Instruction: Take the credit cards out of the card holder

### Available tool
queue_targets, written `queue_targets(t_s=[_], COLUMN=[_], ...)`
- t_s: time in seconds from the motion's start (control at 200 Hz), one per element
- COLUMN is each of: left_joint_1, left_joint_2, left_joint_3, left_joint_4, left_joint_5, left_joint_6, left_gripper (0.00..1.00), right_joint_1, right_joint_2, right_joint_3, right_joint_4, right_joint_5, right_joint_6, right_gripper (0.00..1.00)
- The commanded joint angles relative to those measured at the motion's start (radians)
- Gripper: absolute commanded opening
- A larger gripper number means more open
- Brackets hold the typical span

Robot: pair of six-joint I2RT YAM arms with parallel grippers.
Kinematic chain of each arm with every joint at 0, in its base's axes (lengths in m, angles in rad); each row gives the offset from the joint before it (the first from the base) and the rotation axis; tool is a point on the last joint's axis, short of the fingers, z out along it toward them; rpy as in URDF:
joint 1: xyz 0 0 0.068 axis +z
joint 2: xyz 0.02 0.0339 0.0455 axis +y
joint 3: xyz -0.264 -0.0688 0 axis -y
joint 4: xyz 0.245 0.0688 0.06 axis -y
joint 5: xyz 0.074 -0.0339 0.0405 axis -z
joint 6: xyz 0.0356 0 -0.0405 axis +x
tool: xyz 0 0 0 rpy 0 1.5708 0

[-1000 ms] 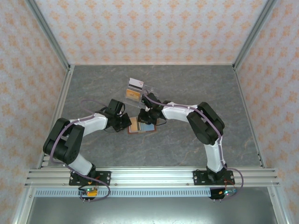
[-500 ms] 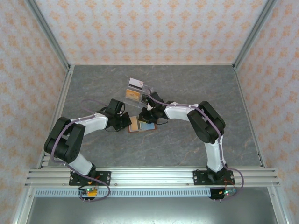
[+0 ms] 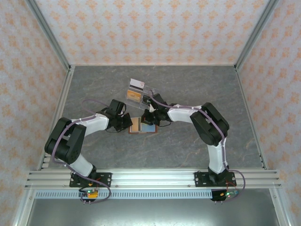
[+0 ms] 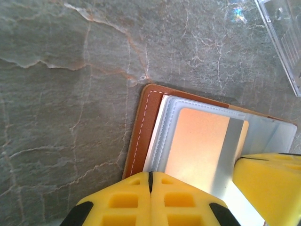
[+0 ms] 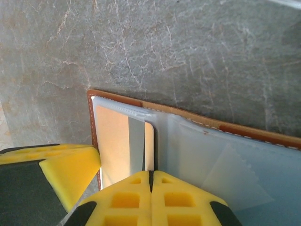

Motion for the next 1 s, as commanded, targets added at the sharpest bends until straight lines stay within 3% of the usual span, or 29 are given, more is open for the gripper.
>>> queue_targets(t_s=[0.0,0.24,0.626,0.781,0.996], left_joint_1=[-0.009,-0.007,-0.003,-0.006,-0.010], left_joint_2=[0.023,-0.024,-0.063,-0.106,-0.069], left_joint_3=[0.003,0.015,0.029,0.039,0.056], left_joint_4=[-0.033,-0.091,-0.098,-0.084,-0.067], left_joint_5=[0.015,-0.037,-0.006,0.035,0.059], left_joint_6=[0.022,0.053,0.067,0.078,0.076], left_gripper=[0.03,0.16,0.15,0.18,0.17], right_joint_1=[0.022,0.002,-0.006,-0.006,-0.004], right_joint_2=[-0.060,-0.105,-0.101,-0.099,-0.078], right_joint_3=[-0.026,-0.087,-0.102,-0.100,-0.090], right_joint_4=[0.032,0.048,0.044,0.036,0.059], right_joint_5=[0.009,0.087,0.074,0.073,0.034], right_joint_6=[-0.019,-0.010,0.015,0.025,0.051], right_gripper=[0.00,0.00,0.00,0.18,0.22])
